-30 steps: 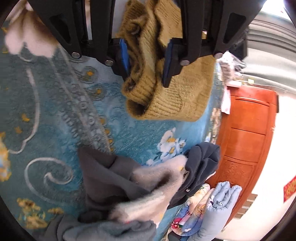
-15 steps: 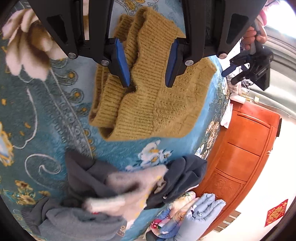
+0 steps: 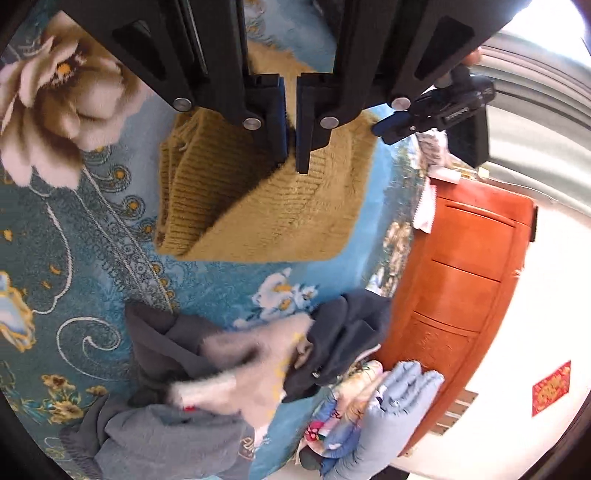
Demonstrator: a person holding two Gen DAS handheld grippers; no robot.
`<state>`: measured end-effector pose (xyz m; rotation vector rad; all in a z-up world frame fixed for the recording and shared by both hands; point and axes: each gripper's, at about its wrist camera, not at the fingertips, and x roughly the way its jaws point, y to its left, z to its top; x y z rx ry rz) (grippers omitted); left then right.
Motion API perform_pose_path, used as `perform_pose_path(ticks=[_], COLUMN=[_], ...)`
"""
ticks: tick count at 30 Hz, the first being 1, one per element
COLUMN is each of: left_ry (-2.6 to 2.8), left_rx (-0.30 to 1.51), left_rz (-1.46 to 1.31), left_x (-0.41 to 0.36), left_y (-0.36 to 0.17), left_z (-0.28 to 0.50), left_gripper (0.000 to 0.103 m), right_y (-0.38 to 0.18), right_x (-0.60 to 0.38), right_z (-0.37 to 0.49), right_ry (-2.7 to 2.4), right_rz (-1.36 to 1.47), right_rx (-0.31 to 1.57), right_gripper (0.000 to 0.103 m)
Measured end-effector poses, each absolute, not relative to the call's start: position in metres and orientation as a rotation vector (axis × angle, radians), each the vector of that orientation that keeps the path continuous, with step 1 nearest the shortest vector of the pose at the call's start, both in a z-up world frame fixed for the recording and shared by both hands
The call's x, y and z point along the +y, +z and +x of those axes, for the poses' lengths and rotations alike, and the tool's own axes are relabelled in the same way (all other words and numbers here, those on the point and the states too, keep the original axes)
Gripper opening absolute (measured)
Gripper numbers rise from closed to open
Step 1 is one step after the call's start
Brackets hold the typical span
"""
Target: Fold clothes
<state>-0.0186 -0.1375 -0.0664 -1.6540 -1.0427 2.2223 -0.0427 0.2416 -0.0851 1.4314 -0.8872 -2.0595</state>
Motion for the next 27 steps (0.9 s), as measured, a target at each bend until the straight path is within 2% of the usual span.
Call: perform_pose_path(ticks=[6,15,18,19,20,24,25,26,27], left_ry=[2.183,2.208,2.209,2.208,2.207,2.210,2.213,2.212,2.212], left_rx=[-1.065,-1.075,-1.087,-1.095,-1.103,-1.115,-1.116,-1.117,-1.117], left_rz=[-1.731,-1.676,-1.670,-1.667,-1.663,-1.650,-1.648,-1.645,-1.645], left_x=[-0.138,-0.142,-0.145,-0.146,-0.148,-0.152,-0.153,-0.154,-0.154], left_y=[-0.086,-0.078,-0.078,-0.079,-0.079,-0.079,-0.079,-0.079,-0.080], left_z=[-0.014,-0.014,-0.012,-0.012,-0.012,-0.014,-0.015,-0.016,-0.016], left_gripper=[0.051,0.051,0.051,0.051,0.051,0.051,0.051,0.051,0.051], right_y=[-0.096,-0.113,-0.123,-0.127,-0.131,-0.142,-0.142,-0.143,-0.144], right_x=[0.246,0.253,0.245,0.241,0.238,0.233,0.230,0.228,0.226], right_z=[-0.040,-0.037,-0.040,-0.041,-0.043,-0.043,-0.044,-0.045,-0.046], right_ry=[-2.058,-2.055,-2.035,-2.025,-2.016,-1.990,-1.970,-1.951,-1.931], right_rz=[1.439,1.451,1.481,1.494,1.507,1.500,1.503,1.507,1.510], right_rx=[-0.911,-0.947,-0.938,-0.931,-0.926,-0.976,-0.991,-1.006,-1.020], right_gripper=[0.002,0.005,0.017,0.026,0.030,0.030,0.029,0.019,0.003])
